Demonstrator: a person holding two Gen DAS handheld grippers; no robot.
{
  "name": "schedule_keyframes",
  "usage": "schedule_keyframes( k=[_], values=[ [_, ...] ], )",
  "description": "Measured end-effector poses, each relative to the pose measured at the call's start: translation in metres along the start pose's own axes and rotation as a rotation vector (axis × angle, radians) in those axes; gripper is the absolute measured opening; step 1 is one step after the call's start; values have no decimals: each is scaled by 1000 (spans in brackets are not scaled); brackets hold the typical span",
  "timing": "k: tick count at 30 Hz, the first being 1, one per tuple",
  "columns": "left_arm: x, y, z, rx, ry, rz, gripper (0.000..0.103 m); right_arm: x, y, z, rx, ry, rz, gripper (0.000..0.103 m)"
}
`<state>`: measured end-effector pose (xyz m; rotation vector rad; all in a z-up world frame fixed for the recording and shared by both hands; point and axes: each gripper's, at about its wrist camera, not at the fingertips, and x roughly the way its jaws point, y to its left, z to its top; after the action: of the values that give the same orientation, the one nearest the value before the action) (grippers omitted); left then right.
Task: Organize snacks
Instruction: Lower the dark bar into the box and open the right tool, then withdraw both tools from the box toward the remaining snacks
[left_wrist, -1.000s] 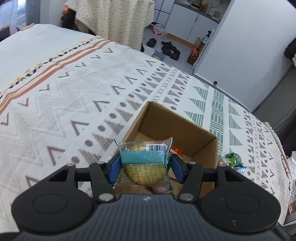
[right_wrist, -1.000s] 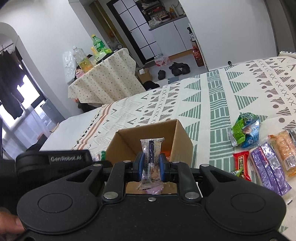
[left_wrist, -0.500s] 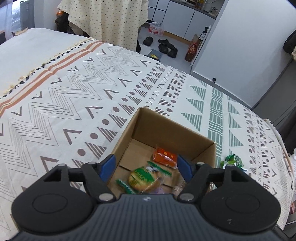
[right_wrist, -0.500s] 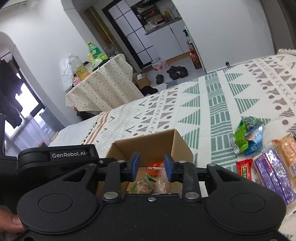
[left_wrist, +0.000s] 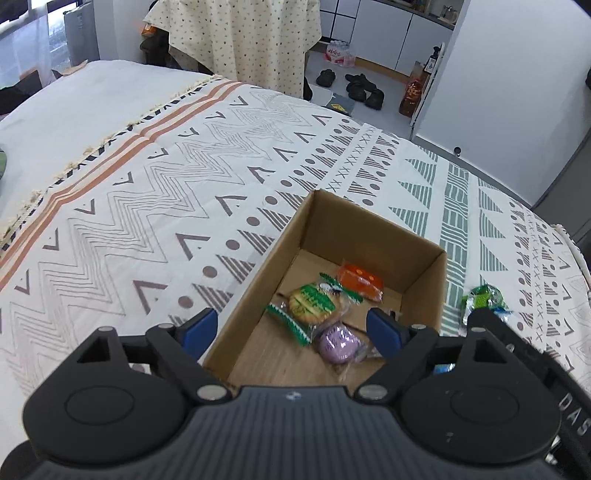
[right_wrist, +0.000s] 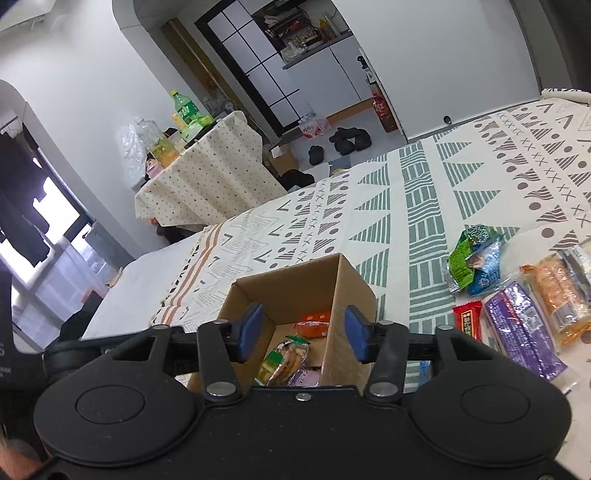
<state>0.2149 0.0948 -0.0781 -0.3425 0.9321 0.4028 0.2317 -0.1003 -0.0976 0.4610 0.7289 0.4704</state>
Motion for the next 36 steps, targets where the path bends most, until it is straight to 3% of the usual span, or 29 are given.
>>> schedule_keyframes(
  k=[3, 7, 12, 25, 36],
  values=[
    [-11, -1, -6, 1, -9, -4, 95, -13, 1, 3, -12, 15, 1, 63],
    [-28, -8, -12, 20, -25, -23, 103, -38, 1, 12, -37, 0, 21, 82],
    [-47, -19, -19, 47, -51, -41, 103, -62, -8, 21, -47, -33, 14, 89],
    [-73, -56, -44, 100, -95, -70, 103, -107, -33, 29, -65, -67, -15, 103],
    [-79, -86, -59, 119, -99, -92, 103, -132, -63, 35, -78, -53, -72, 103]
  ],
)
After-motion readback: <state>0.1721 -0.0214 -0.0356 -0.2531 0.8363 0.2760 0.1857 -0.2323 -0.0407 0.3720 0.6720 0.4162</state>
